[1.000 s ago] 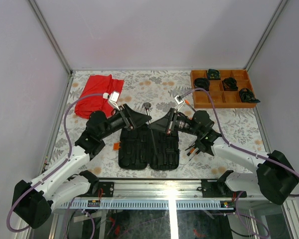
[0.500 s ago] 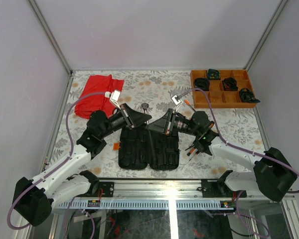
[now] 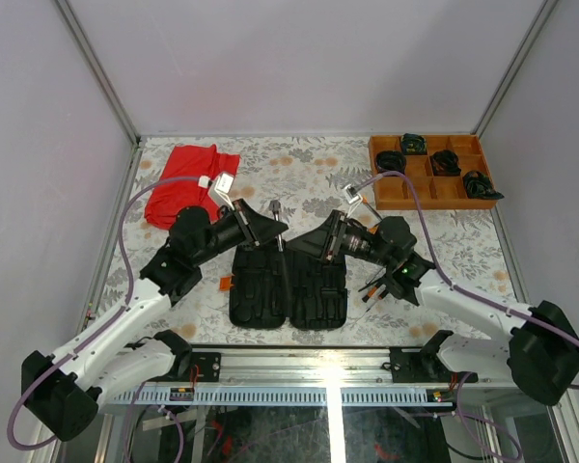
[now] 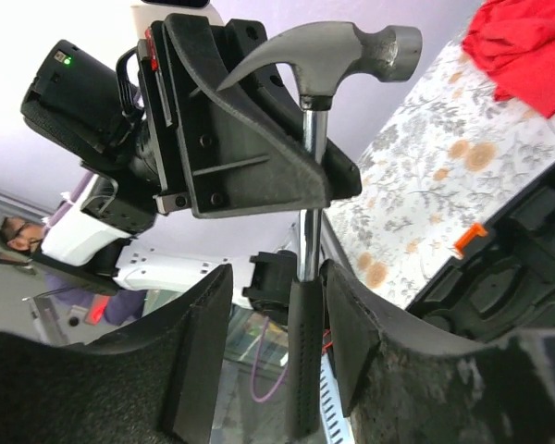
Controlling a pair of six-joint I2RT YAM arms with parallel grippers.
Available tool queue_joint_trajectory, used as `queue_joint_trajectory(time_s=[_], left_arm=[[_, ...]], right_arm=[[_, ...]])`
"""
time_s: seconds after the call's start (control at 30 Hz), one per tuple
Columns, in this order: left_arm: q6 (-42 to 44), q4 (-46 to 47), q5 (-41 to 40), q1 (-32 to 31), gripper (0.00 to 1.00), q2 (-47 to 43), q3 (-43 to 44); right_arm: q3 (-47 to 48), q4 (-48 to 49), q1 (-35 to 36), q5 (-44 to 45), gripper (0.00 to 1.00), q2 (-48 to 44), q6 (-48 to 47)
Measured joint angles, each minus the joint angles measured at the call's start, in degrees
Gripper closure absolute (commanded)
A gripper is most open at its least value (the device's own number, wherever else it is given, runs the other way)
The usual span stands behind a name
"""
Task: Sort the tools into containers
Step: Pick up the hammer at the center of the board, then place the hammer in the storage box.
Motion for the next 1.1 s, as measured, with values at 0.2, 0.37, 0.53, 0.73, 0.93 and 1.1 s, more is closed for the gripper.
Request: queue_joint_trajectory(time_s=[0.2, 0.37, 0.53, 0.73, 0.93, 1.1], left_arm=[[3.78, -10.91, -6.10, 0.00, 1.00, -0.61, 1.42], [4.90, -19.30, -10.75, 0.00, 1.00, 2.40, 3.10], [5.90, -26.12, -16.35, -1.75, 1.00, 8.59, 5.57], [7.87, -32.96, -24.04, -4.96, 1.00, 15.63, 8.98], [8.48, -38.82, -30.29, -7.54, 1.00, 21.22, 13.03], [9.33, -42.07, -34.18, -9.88, 1.00, 27.89, 16.87]], right_arm=[[-0.24, -12.00, 0.00, 5.27, 0.45, -5.88, -6.08], [-3.96, -21.90, 0.00, 11.13, 0.45, -10.80, -9.60], [-7.30, -31.15, 0.00, 16.61, 0.45, -15.30, -11.13], [-8.41, -37.88, 0.00, 22.01, 0.44, -20.00, -12.44], [-8.68, -42.45, 0.00, 25.51, 0.44, -20.83, -13.22], [-10.54, -42.82, 0.00, 25.31, 0.43, -20.85, -13.27]])
